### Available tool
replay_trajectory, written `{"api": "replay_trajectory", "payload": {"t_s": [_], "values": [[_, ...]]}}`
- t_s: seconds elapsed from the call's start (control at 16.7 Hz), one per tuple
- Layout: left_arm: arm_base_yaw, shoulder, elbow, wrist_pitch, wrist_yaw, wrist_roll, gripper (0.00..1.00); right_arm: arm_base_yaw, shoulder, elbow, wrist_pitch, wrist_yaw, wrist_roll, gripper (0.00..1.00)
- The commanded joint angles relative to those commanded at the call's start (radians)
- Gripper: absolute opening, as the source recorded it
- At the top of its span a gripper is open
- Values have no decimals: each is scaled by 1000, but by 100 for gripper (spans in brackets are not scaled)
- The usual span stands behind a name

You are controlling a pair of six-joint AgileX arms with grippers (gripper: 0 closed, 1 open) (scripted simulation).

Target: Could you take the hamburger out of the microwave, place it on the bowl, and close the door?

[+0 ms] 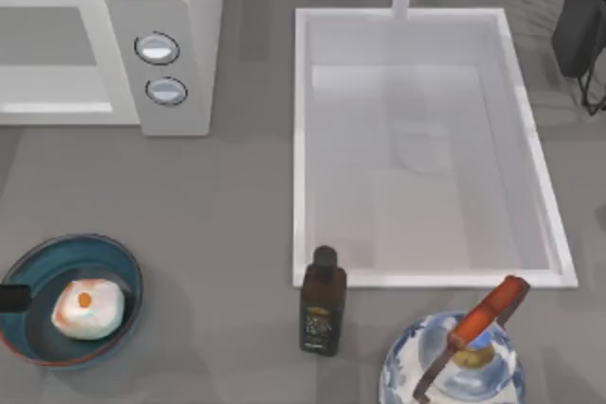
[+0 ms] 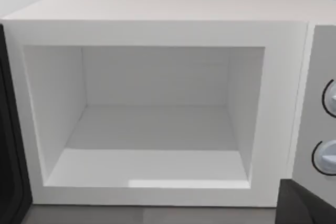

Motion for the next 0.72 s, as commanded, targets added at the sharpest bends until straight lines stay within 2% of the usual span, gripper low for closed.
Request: {"api": "replay_trajectory", "payload": {"t_s": [0.18, 0.48, 0.72], "values": [[72, 8, 23, -15, 72, 0, 0, 0, 0, 0, 0, 0, 0, 100], [312, 28, 84, -56, 312, 1, 0, 0, 0, 0, 0, 0, 0, 100], [425, 38, 115, -77, 425, 1, 0, 0, 0, 0, 0, 0, 0, 100]]}}
